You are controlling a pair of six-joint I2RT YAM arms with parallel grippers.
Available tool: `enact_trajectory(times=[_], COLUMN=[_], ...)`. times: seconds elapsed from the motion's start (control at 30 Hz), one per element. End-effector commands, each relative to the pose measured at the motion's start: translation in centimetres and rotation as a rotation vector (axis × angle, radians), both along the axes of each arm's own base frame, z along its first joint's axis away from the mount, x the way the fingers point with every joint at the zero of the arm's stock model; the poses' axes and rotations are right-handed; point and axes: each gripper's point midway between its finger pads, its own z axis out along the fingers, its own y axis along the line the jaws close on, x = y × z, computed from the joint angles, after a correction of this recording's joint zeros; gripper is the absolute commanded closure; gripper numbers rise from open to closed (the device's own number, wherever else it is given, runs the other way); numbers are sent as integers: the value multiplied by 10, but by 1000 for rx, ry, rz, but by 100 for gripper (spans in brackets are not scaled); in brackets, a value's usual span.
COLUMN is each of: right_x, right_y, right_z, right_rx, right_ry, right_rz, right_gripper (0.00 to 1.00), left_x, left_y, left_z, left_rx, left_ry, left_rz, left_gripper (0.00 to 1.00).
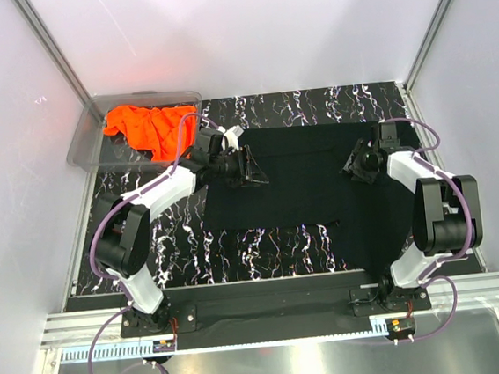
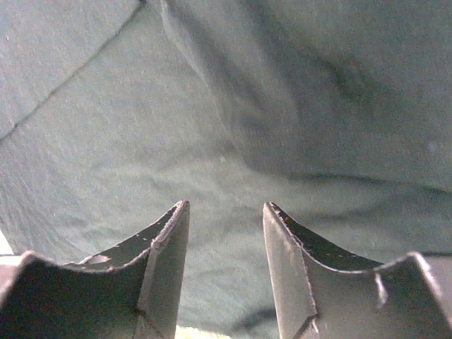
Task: Fold and stack the t-shirts
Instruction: Fold the tshirt
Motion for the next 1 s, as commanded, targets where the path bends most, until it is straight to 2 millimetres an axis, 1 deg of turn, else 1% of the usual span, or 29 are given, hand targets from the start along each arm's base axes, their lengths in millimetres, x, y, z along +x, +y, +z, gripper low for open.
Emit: enact_trajectory(times=[0.0, 0.03, 0.1, 0.23, 0.27, 0.33, 0.4, 0.43, 0.5, 0.53, 0.57, 0.6, 0.7, 0.73, 0.87, 0.97], right_x=[27, 31, 34, 42, 44, 52, 57, 62, 67, 73, 75, 80, 85, 88, 83, 75], right_y=[-3, -4, -6, -8, -10, -11, -13, -14, -14, -14, -13, -12, -12, -12, -12, -11], right_z=[9, 10, 4, 4, 1, 7, 5, 9, 10, 14, 11, 15, 11, 14, 5, -3], right_rx=[-9, -10, -12, -7, -15, -20, -31, -32, -31, -26, -19, -13, -1, 9, 17, 24], right_ry=[-78, -81, -64, -61, -57, -76, -74, -86, -89, -103, -95, -105, -96, -101, -68, -43], right_rz=[-17, -28, -41, -75, -79, -80, -84, -87, -90, -92, -91, -91, -97, -101, -106, -104], right_gripper=[48, 48, 48, 48, 48, 48, 48, 48, 47, 47, 46, 47, 46, 47, 47, 52], left_x=[4, 4, 2, 1, 2, 1, 1, 1, 2, 3, 4, 5, 7, 7, 9, 10], left_y=[-6, -6, -5, -4, -4, -4, -4, -4, -4, -4, -5, -5, -7, -8, -10, -11], left_z=[25, 26, 25, 23, 25, 25, 25, 25, 26, 25, 25, 27, 27, 28, 29, 29], left_rx=[-57, -58, -56, -53, -56, -55, -53, -53, -56, -54, -57, -60, -67, -69, -72, -76], left_ry=[-69, -71, -72, -69, -73, -74, -71, -71, -77, -78, -77, -79, -74, -77, -75, -76], left_rz=[-20, -22, -23, -26, -23, -22, -22, -22, -21, -16, -14, -10, -8, -11, -8, -9], left_gripper=[53, 53, 53, 53, 53, 53, 53, 53, 53, 53, 53, 53, 53, 53, 53, 53])
